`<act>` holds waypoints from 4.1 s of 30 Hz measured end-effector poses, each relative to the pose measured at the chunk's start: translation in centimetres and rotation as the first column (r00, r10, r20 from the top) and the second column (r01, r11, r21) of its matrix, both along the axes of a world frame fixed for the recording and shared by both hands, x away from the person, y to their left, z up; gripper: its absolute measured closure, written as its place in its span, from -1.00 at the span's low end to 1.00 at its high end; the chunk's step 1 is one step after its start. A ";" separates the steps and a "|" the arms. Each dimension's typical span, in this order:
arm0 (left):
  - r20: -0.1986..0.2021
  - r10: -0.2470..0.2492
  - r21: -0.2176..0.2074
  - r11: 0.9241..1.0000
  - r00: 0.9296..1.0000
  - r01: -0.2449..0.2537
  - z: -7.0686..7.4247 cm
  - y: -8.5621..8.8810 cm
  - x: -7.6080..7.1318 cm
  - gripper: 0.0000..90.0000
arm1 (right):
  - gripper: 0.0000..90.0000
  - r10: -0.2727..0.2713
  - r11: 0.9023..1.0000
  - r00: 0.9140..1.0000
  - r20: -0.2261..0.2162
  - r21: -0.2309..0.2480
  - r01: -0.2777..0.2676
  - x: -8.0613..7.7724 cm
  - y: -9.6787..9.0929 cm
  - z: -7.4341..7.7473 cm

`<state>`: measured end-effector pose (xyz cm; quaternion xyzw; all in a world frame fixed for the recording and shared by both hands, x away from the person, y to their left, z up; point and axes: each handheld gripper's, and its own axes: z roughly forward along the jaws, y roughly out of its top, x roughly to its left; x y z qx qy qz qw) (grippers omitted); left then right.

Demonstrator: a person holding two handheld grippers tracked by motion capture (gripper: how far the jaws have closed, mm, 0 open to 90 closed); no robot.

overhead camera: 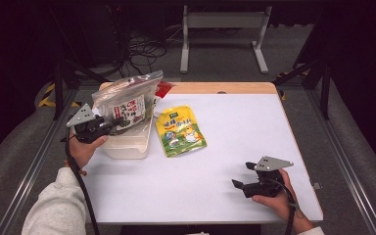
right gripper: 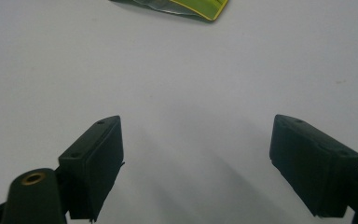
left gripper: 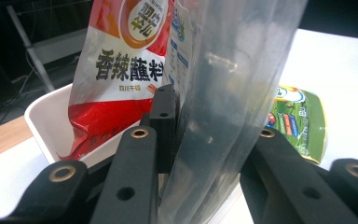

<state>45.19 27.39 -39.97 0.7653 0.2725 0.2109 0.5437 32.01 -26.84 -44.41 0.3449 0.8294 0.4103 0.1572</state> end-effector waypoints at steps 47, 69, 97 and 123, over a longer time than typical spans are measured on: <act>-0.006 0.136 0.000 0.991 0.991 -0.136 -0.3 1.2 -1.9 0.22 | 0.12 0.001 1.000 0.999 0.053 0.024 -0.002 0.7 -0.3 1.1; 0.015 0.177 0.110 0.978 0.984 -0.177 -0.6 0.5 -11.1 -0.41 | 0.33 0.009 0.995 0.996 0.084 0.096 -0.017 6.0 2.1 3.0; -0.166 -0.058 0.309 0.945 0.984 0.107 -5.8 -6.2 -12.6 -0.55 | -0.56 -0.004 0.991 0.980 -0.201 0.130 0.031 16.2 11.8 -1.4; -0.238 -0.128 0.249 0.950 0.963 0.188 -6.1 -7.9 -12.0 -0.58 | 0.57 0.099 0.989 0.980 -0.171 0.125 -0.078 14.2 11.8 -0.6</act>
